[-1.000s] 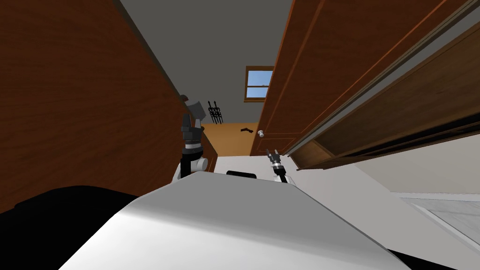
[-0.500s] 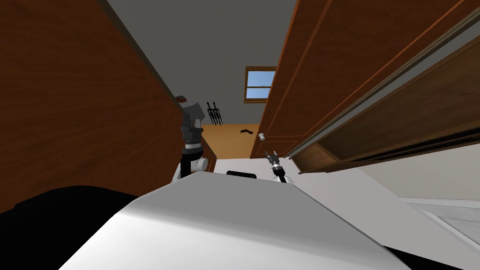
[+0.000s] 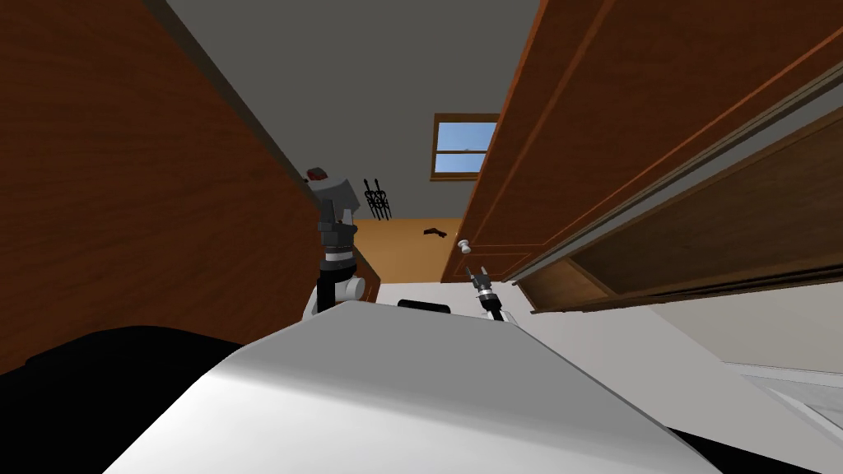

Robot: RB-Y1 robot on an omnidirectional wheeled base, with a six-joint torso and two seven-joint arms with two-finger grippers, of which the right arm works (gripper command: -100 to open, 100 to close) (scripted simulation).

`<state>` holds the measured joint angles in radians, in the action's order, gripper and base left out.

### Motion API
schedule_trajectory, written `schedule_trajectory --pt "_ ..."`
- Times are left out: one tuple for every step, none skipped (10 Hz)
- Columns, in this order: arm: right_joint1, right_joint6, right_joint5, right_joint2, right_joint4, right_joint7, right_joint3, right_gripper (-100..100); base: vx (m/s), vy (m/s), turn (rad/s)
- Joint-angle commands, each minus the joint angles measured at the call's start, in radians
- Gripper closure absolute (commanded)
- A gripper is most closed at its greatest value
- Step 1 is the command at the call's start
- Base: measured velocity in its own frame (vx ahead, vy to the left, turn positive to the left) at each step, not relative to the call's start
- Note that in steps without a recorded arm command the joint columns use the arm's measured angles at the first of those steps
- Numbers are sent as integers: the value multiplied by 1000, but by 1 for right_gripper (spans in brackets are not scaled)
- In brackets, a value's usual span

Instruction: Pull the door open

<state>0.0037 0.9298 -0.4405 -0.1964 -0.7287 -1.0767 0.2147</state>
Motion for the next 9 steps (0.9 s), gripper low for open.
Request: schedule_trajectory --pt "19 9 10 -10 -5 5 14 -100 213 97 198" --pt "23 18 18 -20 6 7 26 -100 221 74 152" --pt "29 28 26 -30 16 9 38 -100 191 50 147" --pt "34 38 34 -41 27 11 50 -100 186 48 155" --pt "39 47 42 -51 37 13 62 -100 219 70 170" --pt "43 56 49 -60 47 15 73 -100 204 63 172" --pt "48 65 58 -70 57 17 85 -100 200 37 140" --pt "40 62 53 -63 61 12 78 -100 93 11 24" --pt "40 62 53 -63 61 12 78 100 -10 -7 -36"
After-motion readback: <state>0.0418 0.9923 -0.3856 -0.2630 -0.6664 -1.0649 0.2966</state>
